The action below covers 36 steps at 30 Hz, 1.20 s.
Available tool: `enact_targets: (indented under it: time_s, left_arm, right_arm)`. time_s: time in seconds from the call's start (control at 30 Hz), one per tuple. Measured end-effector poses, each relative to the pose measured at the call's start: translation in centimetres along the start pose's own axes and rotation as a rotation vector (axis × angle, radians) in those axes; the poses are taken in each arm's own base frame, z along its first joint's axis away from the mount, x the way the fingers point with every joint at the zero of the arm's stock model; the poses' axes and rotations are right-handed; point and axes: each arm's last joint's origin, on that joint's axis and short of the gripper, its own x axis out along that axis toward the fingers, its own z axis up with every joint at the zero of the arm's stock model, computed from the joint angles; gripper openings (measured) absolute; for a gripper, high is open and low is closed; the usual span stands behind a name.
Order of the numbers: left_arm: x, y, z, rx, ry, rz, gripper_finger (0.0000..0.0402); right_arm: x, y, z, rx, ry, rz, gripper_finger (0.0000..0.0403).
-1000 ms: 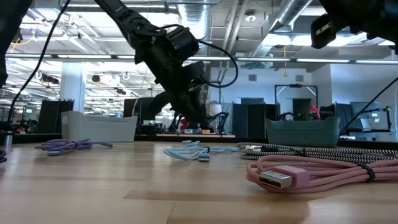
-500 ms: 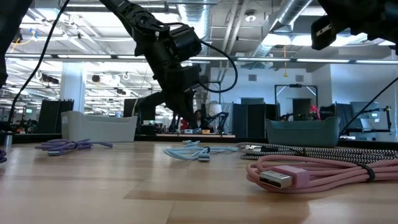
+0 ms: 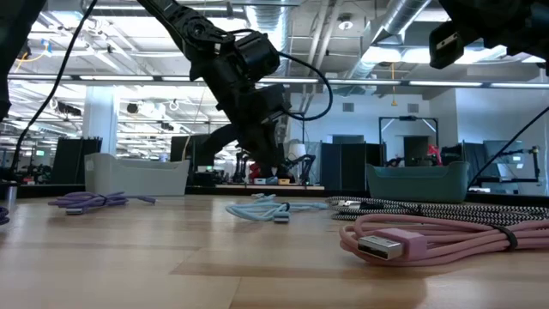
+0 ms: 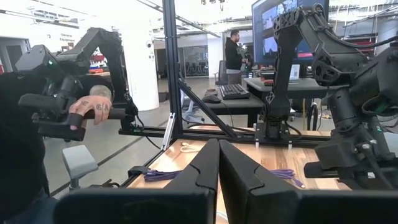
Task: Pick & Place USB Port
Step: Put the top blue charger cable into the white bin
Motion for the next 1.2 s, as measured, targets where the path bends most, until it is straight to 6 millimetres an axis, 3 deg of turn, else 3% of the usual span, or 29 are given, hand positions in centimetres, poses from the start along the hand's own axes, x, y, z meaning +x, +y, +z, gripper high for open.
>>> enact_targets:
  time_s: [0.13, 0.37, 0.6, 0.87, 1.07, 1.2]
  left_arm:
    - [0.0, 0.0, 0.0, -0.094, 0.001, -0.002, 0.0042]
    - [0.0, -0.2, -0.1, -0.104, 0.012, -0.024, 0.0104]
    - [0.4, -2.0, -0.9, -0.095, 0.058, -0.115, 0.0146]
    - [1.1, -4.1, -1.6, -0.086, 0.027, -0.181, 0.0147]
    - [1.5, -3.9, -1.5, -0.084, -0.033, -0.089, 0.0138]
    - [1.9, -4.1, -1.5, -0.111, -0.068, -0.117, 0.0133]
  right_arm:
    - [0.0, 0.0, 0.0, 0.0, 0.0, 0.0, 0.0004]
    - [0.0, 0.0, 0.0, 0.0, 0.0, 0.0, 0.0004]
    - [0.0, 0.0, 0.0, 0.0, 0.0, 0.0, 0.0004]
    - [0.0, 0.0, 0.0, 0.0, -0.001, -0.009, 0.0004]
    - [0.0, -0.1, 0.0, 0.001, -0.003, -0.039, 0.0004]
    - [0.0, -0.1, 0.0, 0.001, -0.003, -0.039, 0.0004]
